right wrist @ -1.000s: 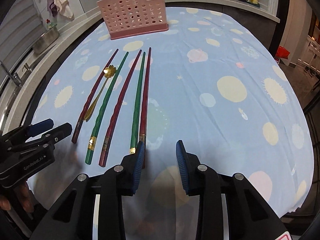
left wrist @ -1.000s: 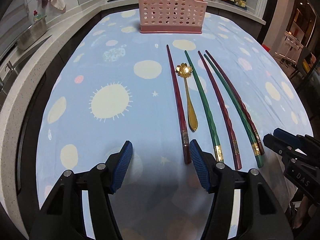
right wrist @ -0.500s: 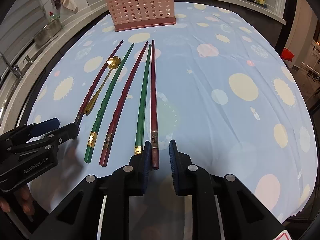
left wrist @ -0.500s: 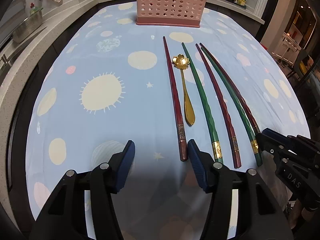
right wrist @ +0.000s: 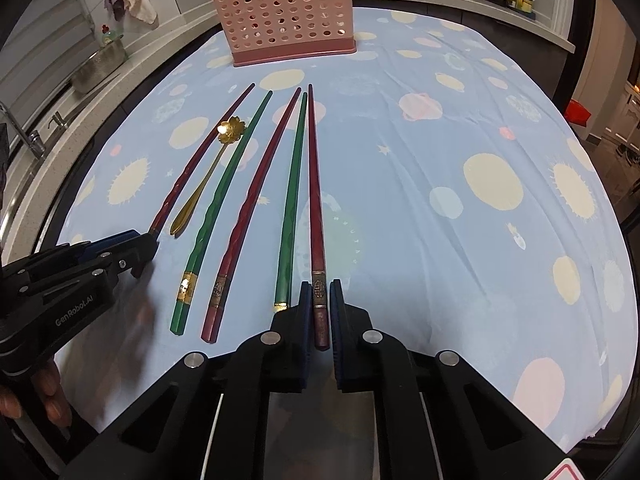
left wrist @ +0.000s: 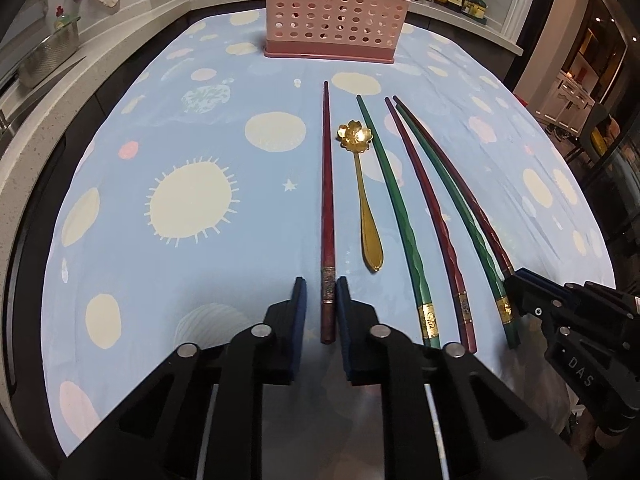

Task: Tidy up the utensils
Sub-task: 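Grasp a dark-red chopstick with the left tool while the right tool grasps another dark-red chopstick, then lift both dark-red chopsticks and carry them over the pink holder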

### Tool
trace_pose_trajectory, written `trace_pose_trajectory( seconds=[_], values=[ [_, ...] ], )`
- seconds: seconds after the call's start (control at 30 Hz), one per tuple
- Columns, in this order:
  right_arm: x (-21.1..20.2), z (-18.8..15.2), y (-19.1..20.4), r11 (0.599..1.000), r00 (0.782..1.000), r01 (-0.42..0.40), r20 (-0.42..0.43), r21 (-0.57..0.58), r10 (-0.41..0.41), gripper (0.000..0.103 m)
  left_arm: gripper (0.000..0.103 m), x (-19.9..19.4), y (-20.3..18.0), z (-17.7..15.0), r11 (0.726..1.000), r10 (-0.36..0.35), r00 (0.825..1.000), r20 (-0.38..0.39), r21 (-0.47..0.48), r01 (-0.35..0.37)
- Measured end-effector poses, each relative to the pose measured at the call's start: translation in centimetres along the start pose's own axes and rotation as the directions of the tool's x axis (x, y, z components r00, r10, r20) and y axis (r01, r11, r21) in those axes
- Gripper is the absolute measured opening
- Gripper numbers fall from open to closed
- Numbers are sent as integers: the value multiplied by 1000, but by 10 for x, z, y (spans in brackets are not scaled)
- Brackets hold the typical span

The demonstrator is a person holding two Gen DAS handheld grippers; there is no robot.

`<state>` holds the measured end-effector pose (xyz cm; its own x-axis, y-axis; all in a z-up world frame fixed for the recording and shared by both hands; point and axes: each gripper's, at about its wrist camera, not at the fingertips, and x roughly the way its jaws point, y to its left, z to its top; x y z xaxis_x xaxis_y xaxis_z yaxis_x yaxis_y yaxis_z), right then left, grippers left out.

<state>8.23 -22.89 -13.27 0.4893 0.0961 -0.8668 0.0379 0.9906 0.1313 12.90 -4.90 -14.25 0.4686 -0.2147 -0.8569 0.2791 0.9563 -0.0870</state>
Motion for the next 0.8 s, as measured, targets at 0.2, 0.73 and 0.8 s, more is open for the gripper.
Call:
trace_pose_trajectory(
  seconds=[0.2,0.73,0.8],
  values=[
    [-6,-1,0,1000,1000,-12,9,13,12,7,7,-8,-2,-2,1000,-14,1000,4,-3,14],
    [-87,35,-11,993,974,-79,221,84,59,7,7,-86,-2,32,999,-42,986,161,-25,47],
    [-100,45,-14,992,964,-88,260,92,61,7,7,-96,-1,38,998,-47,981,188,-26,53]
  ],
)
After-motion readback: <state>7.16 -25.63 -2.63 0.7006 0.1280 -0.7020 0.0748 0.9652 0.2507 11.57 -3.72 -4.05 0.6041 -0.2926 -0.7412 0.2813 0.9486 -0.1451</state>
